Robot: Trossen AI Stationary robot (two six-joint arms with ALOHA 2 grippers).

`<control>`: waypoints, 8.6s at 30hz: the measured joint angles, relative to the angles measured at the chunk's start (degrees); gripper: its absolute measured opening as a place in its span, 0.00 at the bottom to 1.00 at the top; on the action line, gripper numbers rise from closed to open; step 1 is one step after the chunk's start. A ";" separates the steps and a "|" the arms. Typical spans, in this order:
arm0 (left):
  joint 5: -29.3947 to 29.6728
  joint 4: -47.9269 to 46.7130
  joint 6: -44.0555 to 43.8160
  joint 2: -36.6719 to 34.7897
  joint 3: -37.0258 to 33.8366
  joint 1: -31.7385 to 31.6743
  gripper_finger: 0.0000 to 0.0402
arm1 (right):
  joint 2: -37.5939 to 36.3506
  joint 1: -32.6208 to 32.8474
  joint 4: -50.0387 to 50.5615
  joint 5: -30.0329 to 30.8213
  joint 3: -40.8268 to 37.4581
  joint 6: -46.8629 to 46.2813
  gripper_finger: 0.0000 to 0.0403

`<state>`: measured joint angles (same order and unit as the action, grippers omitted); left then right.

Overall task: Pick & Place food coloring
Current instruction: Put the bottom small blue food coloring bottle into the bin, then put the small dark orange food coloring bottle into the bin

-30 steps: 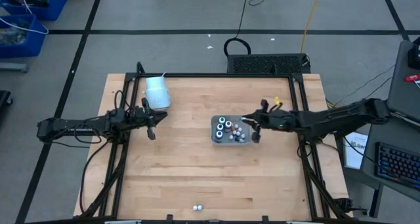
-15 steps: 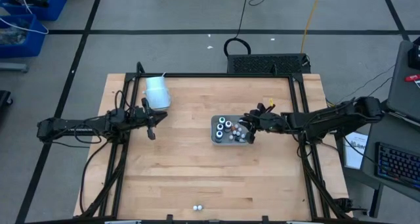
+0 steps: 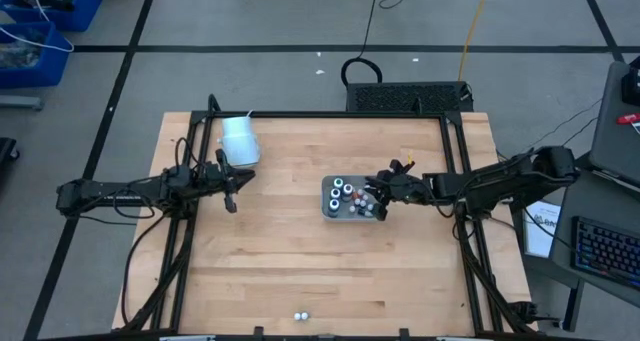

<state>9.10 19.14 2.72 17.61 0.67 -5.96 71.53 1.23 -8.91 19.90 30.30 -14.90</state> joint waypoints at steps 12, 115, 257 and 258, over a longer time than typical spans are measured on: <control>0.00 0.00 0.01 0.00 0.00 -0.01 0.11 | -0.02 -0.13 1.51 2.89 0.00 1.02 0.11; -0.17 0.44 -0.28 0.01 -0.02 -0.02 0.11 | -40.79 8.43 1.27 -13.70 -8.68 19.00 0.00; -10.58 -74.88 -37.75 114.99 108.54 44.48 0.38 | -61.72 6.61 -9.68 -13.74 -29.43 18.67 0.00; -10.58 -74.88 -37.75 114.99 108.54 44.48 0.37 | -61.72 6.61 -9.68 -13.75 -29.44 18.66 0.00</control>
<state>-1.48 -55.75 -35.03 132.60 109.21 38.52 9.81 7.84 -18.59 6.15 0.86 3.76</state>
